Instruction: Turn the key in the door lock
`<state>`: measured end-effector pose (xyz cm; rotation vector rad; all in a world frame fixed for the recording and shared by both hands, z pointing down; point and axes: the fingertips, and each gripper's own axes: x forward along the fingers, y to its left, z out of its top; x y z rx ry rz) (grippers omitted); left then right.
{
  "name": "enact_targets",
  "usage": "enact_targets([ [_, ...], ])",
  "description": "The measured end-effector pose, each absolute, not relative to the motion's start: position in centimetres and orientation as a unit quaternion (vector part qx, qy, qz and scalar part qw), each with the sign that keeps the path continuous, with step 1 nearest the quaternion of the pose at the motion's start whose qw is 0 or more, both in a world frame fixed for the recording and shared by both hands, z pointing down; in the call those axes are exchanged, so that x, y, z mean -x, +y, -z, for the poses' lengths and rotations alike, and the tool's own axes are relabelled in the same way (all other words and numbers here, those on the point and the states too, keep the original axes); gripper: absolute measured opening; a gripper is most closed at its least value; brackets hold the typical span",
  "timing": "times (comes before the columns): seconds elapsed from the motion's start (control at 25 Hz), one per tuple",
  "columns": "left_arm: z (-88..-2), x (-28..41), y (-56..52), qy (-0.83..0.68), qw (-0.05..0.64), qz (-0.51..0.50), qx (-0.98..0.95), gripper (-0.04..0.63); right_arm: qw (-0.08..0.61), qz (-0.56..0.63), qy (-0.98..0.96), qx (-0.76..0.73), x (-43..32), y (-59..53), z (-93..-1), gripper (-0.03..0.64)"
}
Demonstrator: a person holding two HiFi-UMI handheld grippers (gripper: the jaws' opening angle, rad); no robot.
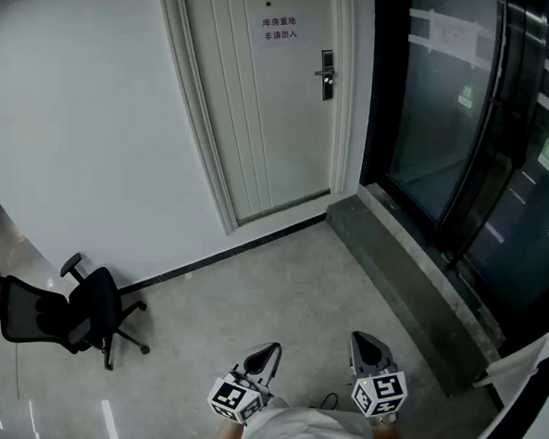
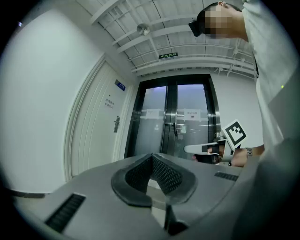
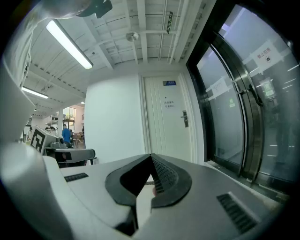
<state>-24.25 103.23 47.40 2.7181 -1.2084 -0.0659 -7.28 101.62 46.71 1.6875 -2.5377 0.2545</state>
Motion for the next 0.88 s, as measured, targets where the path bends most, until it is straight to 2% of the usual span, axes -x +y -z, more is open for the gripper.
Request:
enact_targets([
  [0.88, -47.7, 23.5, 102.1, -0.419, 0.070, 0.004, -0.905, 0.003, 0.026, -0.094, -0.800, -0.592, 4.1, 101.5, -47.0, 0.002],
])
